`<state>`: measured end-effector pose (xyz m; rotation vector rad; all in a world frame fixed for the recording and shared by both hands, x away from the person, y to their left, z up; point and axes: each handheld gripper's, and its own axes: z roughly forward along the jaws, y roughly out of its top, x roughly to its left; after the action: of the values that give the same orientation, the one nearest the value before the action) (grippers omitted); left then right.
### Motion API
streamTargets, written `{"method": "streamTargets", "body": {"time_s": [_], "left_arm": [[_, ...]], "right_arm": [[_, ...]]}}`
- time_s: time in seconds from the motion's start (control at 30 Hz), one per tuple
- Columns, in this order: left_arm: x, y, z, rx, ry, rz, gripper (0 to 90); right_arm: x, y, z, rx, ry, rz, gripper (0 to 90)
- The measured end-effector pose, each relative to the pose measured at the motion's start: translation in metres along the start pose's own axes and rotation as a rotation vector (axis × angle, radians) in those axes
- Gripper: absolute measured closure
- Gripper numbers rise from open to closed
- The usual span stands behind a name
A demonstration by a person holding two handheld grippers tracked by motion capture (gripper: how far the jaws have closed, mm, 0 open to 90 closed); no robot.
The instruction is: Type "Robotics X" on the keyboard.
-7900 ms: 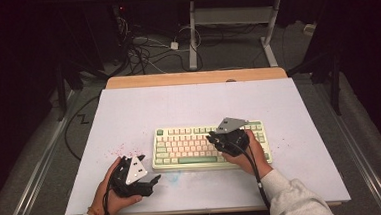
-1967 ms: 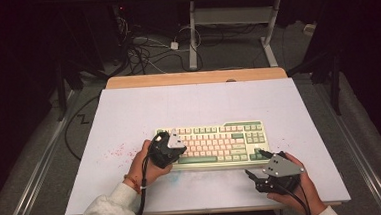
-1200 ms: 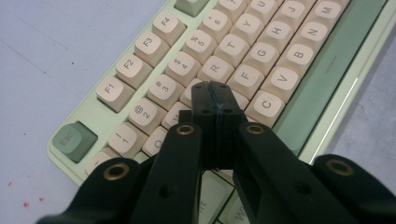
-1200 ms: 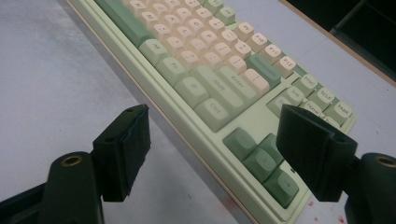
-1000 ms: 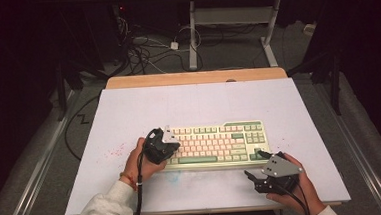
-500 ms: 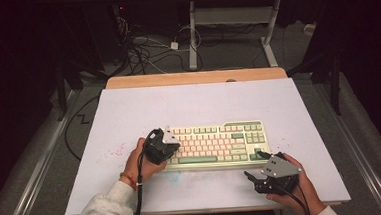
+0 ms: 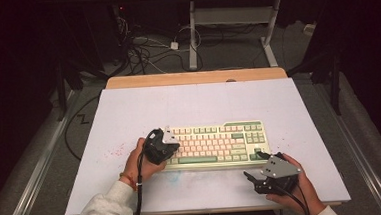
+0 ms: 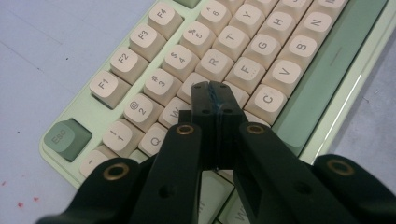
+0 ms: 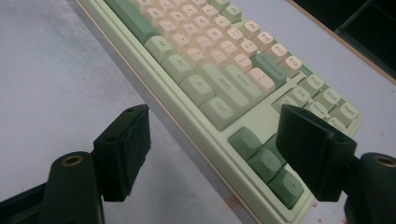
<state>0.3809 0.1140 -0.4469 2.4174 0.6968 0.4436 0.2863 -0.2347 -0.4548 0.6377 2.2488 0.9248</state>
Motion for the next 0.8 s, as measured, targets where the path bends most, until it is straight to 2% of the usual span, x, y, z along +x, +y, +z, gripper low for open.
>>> {"method": "streamTargets", "body": {"time_s": [0.23, 0.3, 0.4, 0.47, 0.8], "left_arm": [[0.000, 0.000, 0.001, 0.000, 0.001, 0.000, 87.0], [0.000, 0.000, 0.003, 0.017, -0.012, 0.001, 87.4], [-0.002, 0.000, 0.002, 0.015, 0.002, 0.008, 87.3], [-0.002, 0.000, 0.000, -0.003, 0.003, 0.011, 87.3], [-0.002, 0.002, -0.008, -0.027, 0.021, 0.022, 86.7]], "right_arm": [[0.000, 0.000, 0.000, 0.002, 0.001, -0.004, 26.3], [0.000, 0.000, 0.000, 0.002, 0.001, -0.002, 26.4], [0.000, 0.000, 0.001, 0.005, 0.003, -0.006, 26.4], [0.001, 0.000, 0.000, 0.003, 0.003, -0.008, 26.4], [0.000, 0.000, 0.000, 0.002, 0.002, -0.004, 26.3]]}}
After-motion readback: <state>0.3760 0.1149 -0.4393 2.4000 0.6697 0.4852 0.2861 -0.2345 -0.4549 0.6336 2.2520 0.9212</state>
